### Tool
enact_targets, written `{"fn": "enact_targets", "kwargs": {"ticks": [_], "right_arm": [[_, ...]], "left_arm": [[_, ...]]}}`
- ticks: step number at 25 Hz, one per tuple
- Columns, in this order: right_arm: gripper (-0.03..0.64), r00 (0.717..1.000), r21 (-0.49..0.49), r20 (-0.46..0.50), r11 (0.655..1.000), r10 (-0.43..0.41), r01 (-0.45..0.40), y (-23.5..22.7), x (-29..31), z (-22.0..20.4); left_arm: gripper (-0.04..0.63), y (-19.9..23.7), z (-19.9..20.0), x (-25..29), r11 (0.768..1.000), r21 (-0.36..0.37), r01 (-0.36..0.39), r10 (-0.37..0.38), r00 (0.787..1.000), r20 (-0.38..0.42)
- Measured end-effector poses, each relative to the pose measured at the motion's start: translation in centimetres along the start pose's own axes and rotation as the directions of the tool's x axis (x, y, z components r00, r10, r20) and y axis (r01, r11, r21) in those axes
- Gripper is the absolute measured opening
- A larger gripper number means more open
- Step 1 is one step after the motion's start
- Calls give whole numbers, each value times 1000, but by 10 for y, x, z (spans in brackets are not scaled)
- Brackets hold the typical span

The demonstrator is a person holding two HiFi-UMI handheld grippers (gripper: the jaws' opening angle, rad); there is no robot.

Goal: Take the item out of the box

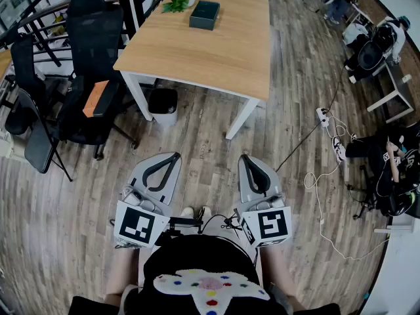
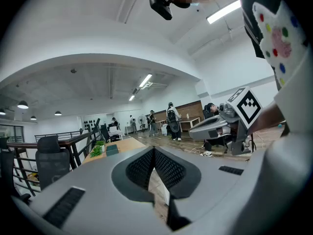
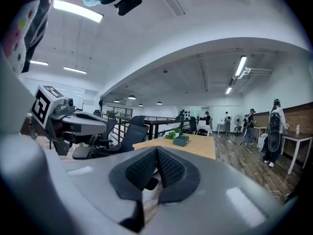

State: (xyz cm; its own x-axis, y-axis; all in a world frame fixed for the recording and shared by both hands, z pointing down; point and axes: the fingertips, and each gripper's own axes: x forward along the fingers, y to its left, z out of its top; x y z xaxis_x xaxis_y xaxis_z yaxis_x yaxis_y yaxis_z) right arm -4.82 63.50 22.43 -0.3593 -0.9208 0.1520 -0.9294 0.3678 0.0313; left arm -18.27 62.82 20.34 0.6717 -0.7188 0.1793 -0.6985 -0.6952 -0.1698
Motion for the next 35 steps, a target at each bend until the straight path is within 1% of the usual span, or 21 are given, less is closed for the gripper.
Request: {"fn": "enact_targets", "kwargs": {"ticks": [3, 16, 22, 27, 31, 35], "right_arm": [[8, 1000, -17, -5, 1000, 7, -7, 1, 2, 0], [8, 1000, -13, -19, 1000, 6, -6, -10, 5, -5], [8, 1000, -10, 0, 1000, 6, -6, -12, 9, -1], [8, 1000, -24, 7, 1000, 0, 0, -8, 16, 5], [8, 999, -21, 25, 999, -26, 26, -4, 21, 10], [8, 998, -28, 35, 999, -43, 44, 4, 27, 17]], "left_arm": [[5, 1, -2, 2, 1000, 5, 4, -4, 1000, 0], [5, -2, -2, 13, 1000, 13, 13, -13, 1000, -9], [5, 1, -1, 18, 1000, 22, 16, -16, 1000, -5], [5, 13, 0, 16, 1000, 22, 14, -15, 1000, 11], [5, 25, 2, 12, 1000, 24, 12, -13, 999, 30], [5, 37, 4, 5, 999, 46, 14, -16, 999, 48]]}}
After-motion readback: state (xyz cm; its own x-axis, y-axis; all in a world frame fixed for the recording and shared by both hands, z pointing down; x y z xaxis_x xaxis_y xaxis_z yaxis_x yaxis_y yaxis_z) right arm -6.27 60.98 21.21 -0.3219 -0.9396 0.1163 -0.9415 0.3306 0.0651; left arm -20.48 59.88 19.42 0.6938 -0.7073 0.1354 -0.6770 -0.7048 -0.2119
